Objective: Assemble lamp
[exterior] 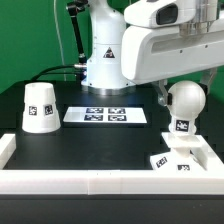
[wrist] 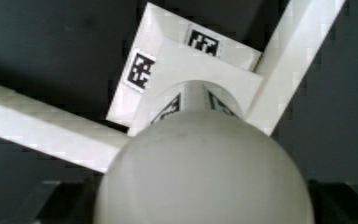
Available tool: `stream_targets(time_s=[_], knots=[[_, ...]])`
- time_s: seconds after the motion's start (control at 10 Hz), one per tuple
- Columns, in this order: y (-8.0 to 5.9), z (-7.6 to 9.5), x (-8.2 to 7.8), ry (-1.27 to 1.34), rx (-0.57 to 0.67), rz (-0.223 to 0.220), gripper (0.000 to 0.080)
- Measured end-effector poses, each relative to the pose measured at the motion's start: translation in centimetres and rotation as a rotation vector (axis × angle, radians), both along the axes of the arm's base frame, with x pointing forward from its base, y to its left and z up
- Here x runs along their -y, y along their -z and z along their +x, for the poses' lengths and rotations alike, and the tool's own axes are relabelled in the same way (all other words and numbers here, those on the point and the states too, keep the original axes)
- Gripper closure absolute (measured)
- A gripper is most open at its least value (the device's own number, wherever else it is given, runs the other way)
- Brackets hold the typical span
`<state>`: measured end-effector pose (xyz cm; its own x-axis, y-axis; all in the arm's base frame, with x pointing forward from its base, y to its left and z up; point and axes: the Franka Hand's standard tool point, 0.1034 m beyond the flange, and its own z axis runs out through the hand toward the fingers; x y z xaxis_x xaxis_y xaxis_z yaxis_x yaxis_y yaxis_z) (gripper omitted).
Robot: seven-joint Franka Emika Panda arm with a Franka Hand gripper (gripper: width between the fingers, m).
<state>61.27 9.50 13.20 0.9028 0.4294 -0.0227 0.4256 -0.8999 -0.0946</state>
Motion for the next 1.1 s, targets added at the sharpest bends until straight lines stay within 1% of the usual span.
stream_targets(time_s=[0.4,0.6,1.1], knots=[[-0.02,-0.02,-0.01,0.037,-0.003,0.0,0.0225],[0.03,-0.53,-0.05,0.248,-0.015,-0.004,0.0223],[-0.05,-0.59,-0.08,0.69,-0.027,-0.025,0.0223]])
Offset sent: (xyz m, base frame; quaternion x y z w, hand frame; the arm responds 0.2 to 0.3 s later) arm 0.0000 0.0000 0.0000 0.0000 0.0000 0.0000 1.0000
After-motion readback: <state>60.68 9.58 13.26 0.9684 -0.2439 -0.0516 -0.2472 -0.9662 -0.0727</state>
